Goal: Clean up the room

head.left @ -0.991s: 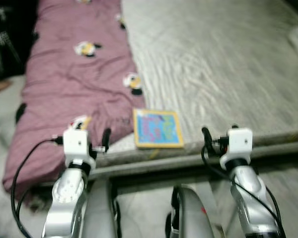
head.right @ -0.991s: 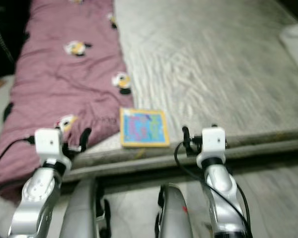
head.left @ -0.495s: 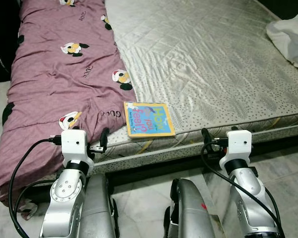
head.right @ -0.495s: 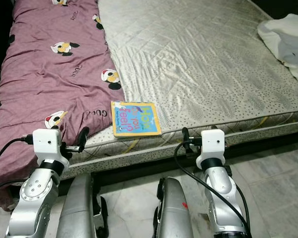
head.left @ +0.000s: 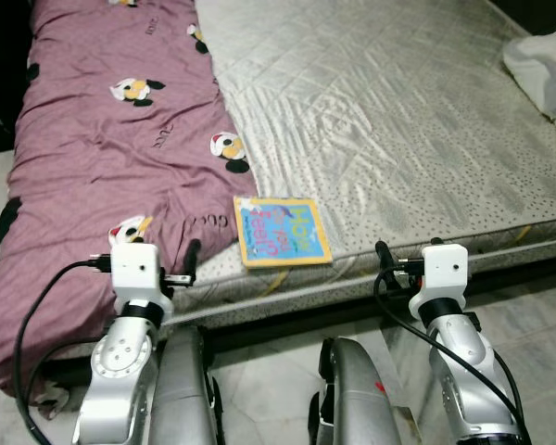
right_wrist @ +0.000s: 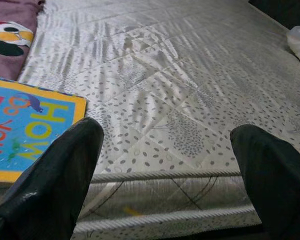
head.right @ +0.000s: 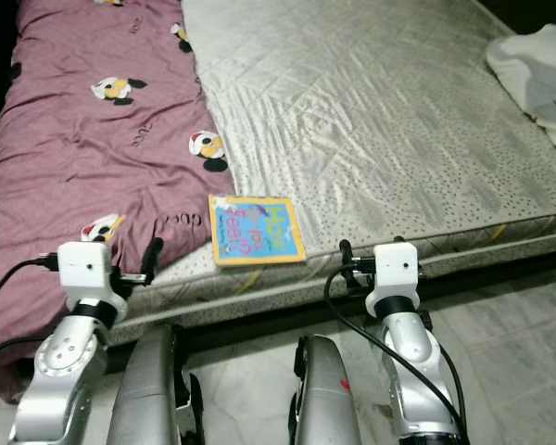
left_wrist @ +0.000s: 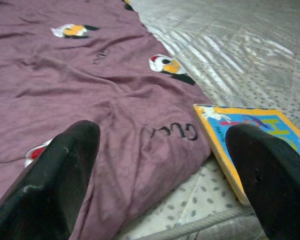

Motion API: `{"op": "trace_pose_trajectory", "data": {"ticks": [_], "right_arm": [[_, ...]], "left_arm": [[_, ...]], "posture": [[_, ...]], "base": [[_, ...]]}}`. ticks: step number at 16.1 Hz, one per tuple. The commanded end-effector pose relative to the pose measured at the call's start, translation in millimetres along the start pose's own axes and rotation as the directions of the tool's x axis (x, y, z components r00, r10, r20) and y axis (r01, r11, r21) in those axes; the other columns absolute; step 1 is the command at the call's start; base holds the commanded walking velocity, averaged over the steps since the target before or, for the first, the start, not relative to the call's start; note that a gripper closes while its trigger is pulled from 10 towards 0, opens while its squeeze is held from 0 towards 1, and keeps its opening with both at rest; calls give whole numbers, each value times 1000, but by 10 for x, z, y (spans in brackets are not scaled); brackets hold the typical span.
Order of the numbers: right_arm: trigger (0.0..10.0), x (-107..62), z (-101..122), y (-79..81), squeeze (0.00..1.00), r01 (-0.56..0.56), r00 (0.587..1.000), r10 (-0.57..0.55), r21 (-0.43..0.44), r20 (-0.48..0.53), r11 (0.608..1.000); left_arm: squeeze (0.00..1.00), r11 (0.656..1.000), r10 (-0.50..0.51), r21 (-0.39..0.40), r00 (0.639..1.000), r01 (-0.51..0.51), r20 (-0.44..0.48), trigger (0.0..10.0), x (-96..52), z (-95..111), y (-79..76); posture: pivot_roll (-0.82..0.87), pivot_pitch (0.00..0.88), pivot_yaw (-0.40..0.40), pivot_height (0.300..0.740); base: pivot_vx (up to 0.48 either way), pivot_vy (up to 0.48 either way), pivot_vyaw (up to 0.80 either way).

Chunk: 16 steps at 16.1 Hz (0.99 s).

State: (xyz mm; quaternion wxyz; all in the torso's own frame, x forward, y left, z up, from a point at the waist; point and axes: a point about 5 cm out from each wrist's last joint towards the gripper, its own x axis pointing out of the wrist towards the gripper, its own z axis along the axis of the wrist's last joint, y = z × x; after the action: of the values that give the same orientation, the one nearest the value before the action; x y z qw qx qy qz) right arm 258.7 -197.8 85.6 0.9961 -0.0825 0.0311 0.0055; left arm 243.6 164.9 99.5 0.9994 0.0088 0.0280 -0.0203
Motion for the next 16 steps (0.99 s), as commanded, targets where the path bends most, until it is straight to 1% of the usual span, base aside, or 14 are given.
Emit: {"op": "trace_pose_trajectory", "data": {"ticks": [1,5,7,9,10,11,12,13,15,16], "right_arm": [[10000,-10,-5,-17,0,10,1000,-10,1,0,1000],[10000,-11,-3,-14,0,9,1000,-9,-2,2,1000],[10000,-10,-4,-14,0,9,1000,-9,-1,1,1000],[10000,-7,-4,-9,0,5,1000,-5,1,1,1000],[10000,-6,-8,-9,0,6,1000,-6,2,-1,1000],[10000,-6,-12,-7,0,2,1000,-2,8,0,1000],[10000,-7,-12,-7,0,2,1000,-2,7,1,1000],[10000,-10,-6,-8,0,2,1000,-2,5,3,1000],[10000,-17,2,-14,0,6,1000,-6,2,6,1000],[10000,-30,15,-28,0,10,1000,-10,-4,8,1000]], "left_arm": [[0,1000,-2,9,1000,2,-4,10000,-22,-5,16],[0,1000,-1,10,1000,1,-8,10000,-25,-12,16],[0,1000,0,-6,1000,0,-9,10000,-26,-20,8],[0,999,20,-33,996,-23,-83,10000,-35,-130,14],[0,997,40,-58,992,-48,-121,10000,-29,-171,43],[0,993,45,-96,984,-62,-170,10000,-8,-220,67],[0,994,43,-95,979,-62,-198,10000,5,-250,77],[0,993,25,-108,977,-49,-213,10000,28,-270,76],[0,993,8,-110,974,-33,-227,10000,72,-283,72],[0,994,-14,-110,974,-11,-225,10000,131,-267,68]], "posture": [[-20,191,-48,588],[-20,192,-48,588],[-20,192,-48,588],[-18,192,-48,588],[-18,193,-48,588],[-18,193,-48,573],[-18,191,-49,563],[-22,191,-50,553],[-24,192,-50,548],[-43,201,-55,548]], "base": [[285,0,0],[282,0,0],[0,0,0],[0,0,0],[0,0,0],[0,0,0],[0,0,0],[0,0,0],[0,0,0],[0,0,0]]}}
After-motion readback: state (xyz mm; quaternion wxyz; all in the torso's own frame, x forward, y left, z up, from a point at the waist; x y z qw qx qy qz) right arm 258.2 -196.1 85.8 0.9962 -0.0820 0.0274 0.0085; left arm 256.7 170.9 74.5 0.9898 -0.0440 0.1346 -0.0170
